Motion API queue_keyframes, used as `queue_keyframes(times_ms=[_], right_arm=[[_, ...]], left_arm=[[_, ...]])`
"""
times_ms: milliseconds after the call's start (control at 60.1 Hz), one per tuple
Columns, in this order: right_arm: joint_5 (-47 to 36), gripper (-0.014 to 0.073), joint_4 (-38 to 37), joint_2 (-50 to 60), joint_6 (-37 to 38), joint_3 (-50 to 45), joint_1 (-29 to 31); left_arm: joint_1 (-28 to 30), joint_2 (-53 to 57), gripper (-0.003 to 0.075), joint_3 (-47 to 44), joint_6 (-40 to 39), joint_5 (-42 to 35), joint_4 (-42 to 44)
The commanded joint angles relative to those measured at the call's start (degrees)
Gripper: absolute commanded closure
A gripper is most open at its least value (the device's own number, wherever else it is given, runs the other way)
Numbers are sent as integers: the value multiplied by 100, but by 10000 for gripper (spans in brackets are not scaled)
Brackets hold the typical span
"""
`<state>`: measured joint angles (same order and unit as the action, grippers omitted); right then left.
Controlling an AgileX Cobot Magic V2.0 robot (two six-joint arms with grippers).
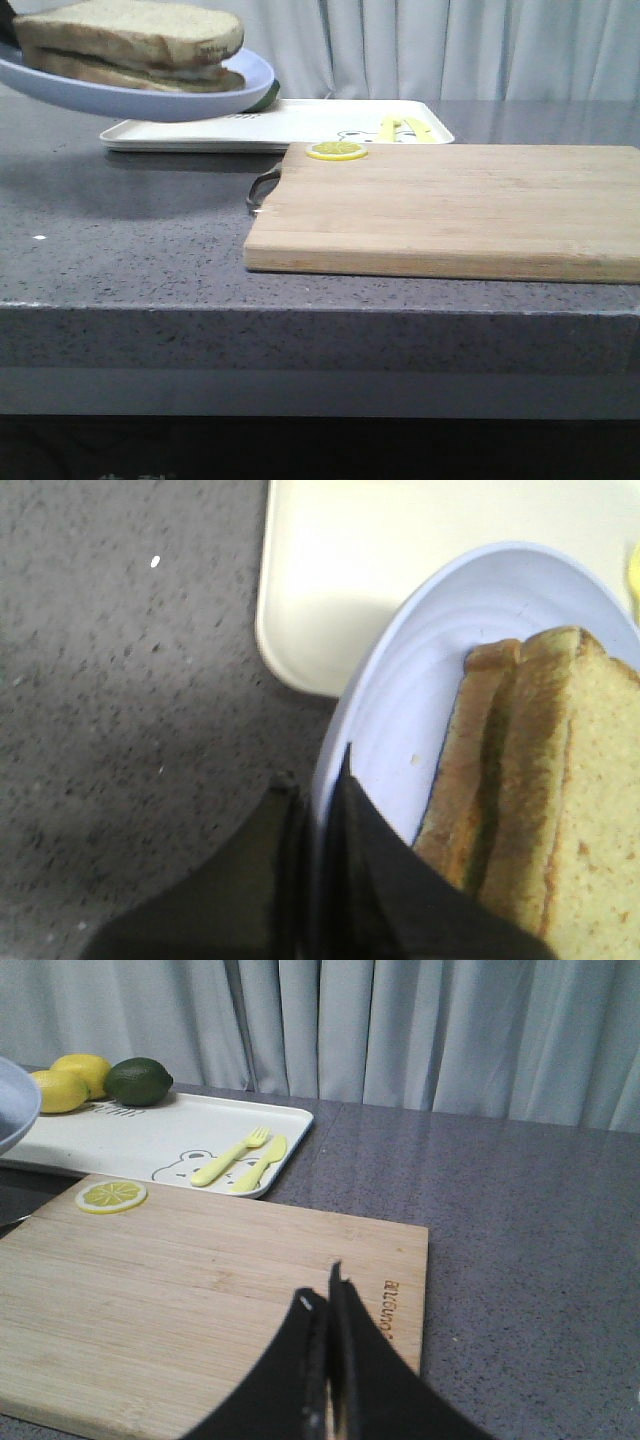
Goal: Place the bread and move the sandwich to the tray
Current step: 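Carry the plate with the left gripper and lower it onto the white tray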
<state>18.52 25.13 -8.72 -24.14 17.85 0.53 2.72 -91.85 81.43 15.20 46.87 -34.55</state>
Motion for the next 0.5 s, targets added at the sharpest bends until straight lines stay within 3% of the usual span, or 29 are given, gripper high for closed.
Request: queue_keyframes(times_ms=[0, 167, 483], right_arm=[[-472, 671, 8, -51, -37, 130, 45], [-472, 671, 8, -51, -37, 130, 45], [-460, 671, 8, -51, -37, 130, 45]], left_arm=[[9, 140, 739, 594, -18, -170, -681], [-125, -751, 738, 2028, -18, 248, -901], [-614, -3390, 738, 5917, -704, 1245, -865]])
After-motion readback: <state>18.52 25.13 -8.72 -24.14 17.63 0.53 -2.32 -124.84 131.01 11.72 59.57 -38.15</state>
